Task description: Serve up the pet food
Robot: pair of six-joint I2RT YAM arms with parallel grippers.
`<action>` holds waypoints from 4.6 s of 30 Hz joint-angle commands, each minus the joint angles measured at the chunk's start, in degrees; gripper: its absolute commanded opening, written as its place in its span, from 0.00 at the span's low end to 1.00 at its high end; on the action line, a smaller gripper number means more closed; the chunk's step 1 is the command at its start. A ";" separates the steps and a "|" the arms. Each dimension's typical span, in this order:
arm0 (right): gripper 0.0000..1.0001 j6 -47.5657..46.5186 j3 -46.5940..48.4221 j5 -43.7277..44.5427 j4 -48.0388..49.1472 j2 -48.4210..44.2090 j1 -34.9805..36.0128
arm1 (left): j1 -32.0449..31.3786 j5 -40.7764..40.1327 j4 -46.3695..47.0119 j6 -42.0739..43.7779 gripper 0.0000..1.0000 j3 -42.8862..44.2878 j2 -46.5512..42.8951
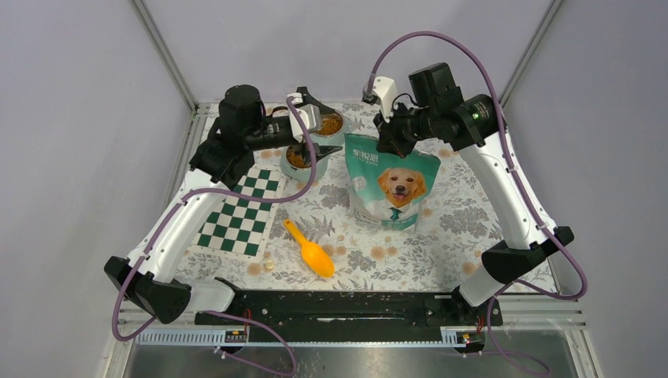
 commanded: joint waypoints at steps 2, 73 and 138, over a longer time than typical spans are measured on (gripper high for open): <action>0.00 -2.45 4.97 -9.70 9.62 -4.67 0.97 | -1.52 6.61 3.64 -3.43 0.80 -0.39 0.71; 0.31 -12.97 0.13 1.87 -7.36 -2.62 -1.84 | -0.74 -1.33 -16.83 13.93 0.00 12.32 8.52; 0.21 -8.85 -1.03 14.41 -3.18 -4.05 -0.82 | 7.11 9.52 -14.13 13.53 0.00 8.95 4.38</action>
